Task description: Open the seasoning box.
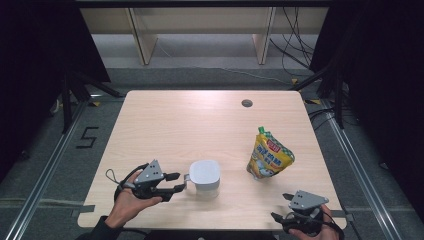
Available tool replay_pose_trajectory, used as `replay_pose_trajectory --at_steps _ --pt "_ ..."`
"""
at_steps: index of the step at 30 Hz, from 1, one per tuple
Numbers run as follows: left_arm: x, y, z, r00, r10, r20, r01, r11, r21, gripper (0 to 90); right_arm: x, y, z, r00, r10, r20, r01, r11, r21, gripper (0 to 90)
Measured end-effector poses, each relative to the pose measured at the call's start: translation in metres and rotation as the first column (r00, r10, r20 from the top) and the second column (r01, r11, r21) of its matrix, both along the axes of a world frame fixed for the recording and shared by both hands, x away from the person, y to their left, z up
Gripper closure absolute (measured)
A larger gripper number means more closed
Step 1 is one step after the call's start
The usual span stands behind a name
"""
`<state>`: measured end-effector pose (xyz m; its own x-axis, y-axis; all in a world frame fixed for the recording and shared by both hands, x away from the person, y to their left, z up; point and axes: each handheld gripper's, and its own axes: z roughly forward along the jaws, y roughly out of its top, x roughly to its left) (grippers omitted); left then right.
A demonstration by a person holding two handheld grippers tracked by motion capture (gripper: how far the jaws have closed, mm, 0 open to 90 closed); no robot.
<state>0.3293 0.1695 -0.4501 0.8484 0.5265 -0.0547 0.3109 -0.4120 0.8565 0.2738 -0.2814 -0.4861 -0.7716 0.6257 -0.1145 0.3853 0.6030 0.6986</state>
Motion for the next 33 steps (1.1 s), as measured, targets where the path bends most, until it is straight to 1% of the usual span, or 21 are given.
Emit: replay_pose_trajectory --at_steps 1,2,3,6,7,8,9,12,15,16,17,18,19,21,23,24,26,27,29,32,33 --pt "-0.001 0.0 0.002 0.9999 -0.003 0.015 0.003 1.0 0.001 65.7 0.0 0.001 0.0 1.0 -0.002 0.0 0.002 1.0 -0.002 27.1" --pt "-0.002 0.001 0.003 0.9998 0.004 0.02 -0.004 1.0 0.0 69.0 0.0 0.001 0.0 1.0 -0.007 -0.006 0.006 1.0 -0.002 27.1" --pt "-0.002 0.002 0.007 0.9988 -0.02 0.046 0.02 0.9998 0.001 72.5 0.0 0.001 0.0 0.9999 -0.007 -0.008 0.007 1.0 -0.003 27.1" --pt "-0.003 0.002 0.009 0.9993 -0.001 0.038 0.001 0.9998 -0.018 83.0 0.001 0.001 -0.001 1.0 -0.002 -0.005 0.002 1.0 -0.003 27.1" --pt "-0.003 0.002 0.01 0.9994 0.015 0.031 -0.013 0.9993 -0.034 85.7 0.001 0.0 -0.001 0.9999 -0.01 -0.009 0.01 1.0 -0.001 27.1" --pt "-0.002 0.003 0.011 0.9992 0.014 0.039 -0.013 0.9992 -0.037 87.9 0.001 0.0 -0.001 0.9999 -0.011 -0.008 0.011 1.0 0.001 27.1" --pt "-0.002 0.002 0.012 0.9992 0.019 0.034 -0.017 0.9986 -0.049 88.9 0.001 0.0 -0.001 0.9999 -0.012 -0.009 0.012 1.0 0.001 27.1" --pt "-0.001 0.0 0.015 0.9992 0.021 0.035 -0.019 0.9988 -0.046 89.1 0.0 0.0 -0.001 0.9998 -0.015 -0.009 0.015 1.0 0.003 27.1" --pt "-0.001 -0.003 0.019 0.9991 0.026 0.034 -0.024 0.9979 -0.06 89.1 0.0 0.0 -0.001 0.9999 -0.013 -0.007 0.013 1.0 0.002 27.1" --pt "0.0 -0.004 0.022 0.9986 0.013 0.052 -0.01 0.9989 -0.045 89.1 0.0 0.0 -0.001 0.9999 -0.013 -0.007 0.013 1.0 0.002 27.1" --pt "0.001 -0.008 0.026 0.9984 0.01 0.055 -0.006 0.9983 -0.058 89.1 -0.001 0.002 -0.001 0.9993 -0.028 -0.024 0.028 1.0 0.009 27.1" --pt "0.001 -0.008 0.026 0.9984 0.01 0.055 -0.006 0.9983 -0.058 89.1 -0.001 0.002 -0.001 0.9993 -0.028 -0.024 0.028 1.0 0.009 27.1" --pt "0.003 -0.014 0.028 0.9986 0.008 0.052 -0.005 0.9984 -0.056 89.1 0.001 0.002 -0.002 0.9997 -0.018 -0.016 0.018 1.0 0.0 27.1" --pt "0.005 -0.017 0.028 0.9983 -0.003 0.058 0.006 0.9989 -0.046 89.0 0.001 0.002 -0.002 0.9997 -0.017 -0.016 0.017 1.0 0.0 27.1" --pt "0.01 -0.024 0.025 0.9986 0.001 0.053 0.001 0.9992 -0.039 89.0 0.0 0.002 -0.002 0.9998 -0.016 -0.015 0.016 1.0 -0.005 27.2" --pt "0.012 -0.026 0.024 0.9986 0.0 0.053 0.002 0.9992 -0.04 89.0 -0.001 0.003 -0.002 0.9993 -0.027 -0.024 0.027 1.0 0.0 27.2" --pt "0.013 -0.027 0.023 0.9988 0.007 0.048 -0.005 0.9992 -0.039 89.0 -0.001 0.003 -0.002 0.9994 -0.025 -0.023 0.025 1.0 -0.001 27.2" --pt "0.017 -0.027 0.023 0.9983 0.007 0.058 -0.005 0.9996 -0.027 89.0 0.0 0.003 -0.001 0.9996 -0.02 -0.018 0.02 1.0 -0.003 27.1" --pt "0.018 -0.028 0.021 0.9987 0.005 0.051 -0.003 0.9993 -0.036 89.0 0.0 0.002 -0.001 0.9998 -0.014 -0.013 0.014 1.0 -0.007 27.2" --pt "0.019 -0.027 0.021 0.9987 0.014 0.049 -0.012 0.9994 -0.032 89.0 0.0 0.003 -0.001 0.9998 -0.014 -0.017 0.014 1.0 -0.006 27.2" --pt "0.018 -0.027 0.02 0.9986 0.023 0.047 -0.021 0.9989 -0.042 88.9 0.0 0.003 -0.001 0.9998 -0.014 -0.015 0.014 1.0 -0.006 27.1"
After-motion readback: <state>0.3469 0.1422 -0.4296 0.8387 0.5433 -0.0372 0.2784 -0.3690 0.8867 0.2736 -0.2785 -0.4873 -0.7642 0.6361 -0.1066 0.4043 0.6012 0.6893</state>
